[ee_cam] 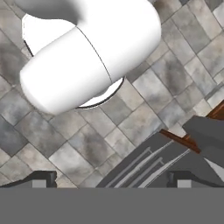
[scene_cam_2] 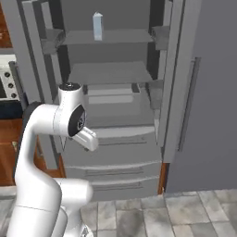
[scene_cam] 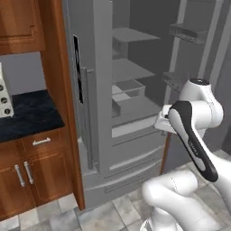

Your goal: Take a sugar cube from the saucer and place it inside the coffee. Then, grab milk from the fridge and place it next to the coffee on the counter to sweeten the coffee.

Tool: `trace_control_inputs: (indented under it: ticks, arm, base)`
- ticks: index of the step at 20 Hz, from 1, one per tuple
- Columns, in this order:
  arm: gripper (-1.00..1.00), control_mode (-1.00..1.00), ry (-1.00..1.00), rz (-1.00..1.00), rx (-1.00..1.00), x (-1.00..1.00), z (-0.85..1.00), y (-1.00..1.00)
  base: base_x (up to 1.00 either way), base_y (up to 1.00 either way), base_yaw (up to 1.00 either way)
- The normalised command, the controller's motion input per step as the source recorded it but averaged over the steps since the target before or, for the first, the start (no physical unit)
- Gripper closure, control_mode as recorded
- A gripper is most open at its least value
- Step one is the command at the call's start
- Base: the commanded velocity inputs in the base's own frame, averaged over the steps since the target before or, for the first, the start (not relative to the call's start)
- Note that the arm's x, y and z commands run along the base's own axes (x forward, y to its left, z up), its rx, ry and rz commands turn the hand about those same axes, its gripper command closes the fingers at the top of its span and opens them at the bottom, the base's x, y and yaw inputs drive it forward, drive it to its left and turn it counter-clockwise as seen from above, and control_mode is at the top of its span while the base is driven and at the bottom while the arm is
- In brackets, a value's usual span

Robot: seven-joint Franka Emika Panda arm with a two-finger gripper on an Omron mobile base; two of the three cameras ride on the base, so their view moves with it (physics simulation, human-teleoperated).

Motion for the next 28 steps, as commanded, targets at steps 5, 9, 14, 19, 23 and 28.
trace_control_inputs:
  ticks: [5, 9, 14, 19, 23, 28]
  arm:
    - [-1.00, 1.00, 0.00, 0.00, 0.00, 0.00, 0.00, 0.00]
    - [-1.00, 1.00, 0.00, 0.00, 0.00, 0.00, 0.00, 0.00]
    - [-1.00, 1.00, 0.00, 0.00, 0.00, 0.00, 0.00, 0.00]
    - [-1.00, 1.00, 0.00, 0.00, 0.00, 0.00, 0.00, 0.00]
    - [-1.00, 1.00, 0.00, 0.00, 0.00, 0.00, 0.00, 0.00]
    - [-1.00, 1.00, 0.00, 0.00, 0.00, 0.00, 0.00, 0.00]
  base:
    - [0.35, -0.50, 0.48]
    - [0.17, -0.19, 0.40]
    - [0.14, -0.28, 0.28]
    - [0.06, -0.29, 0.03]
    - [0.04, -0.23, -0.06]
    - [0.03, -0.28, -0.31]
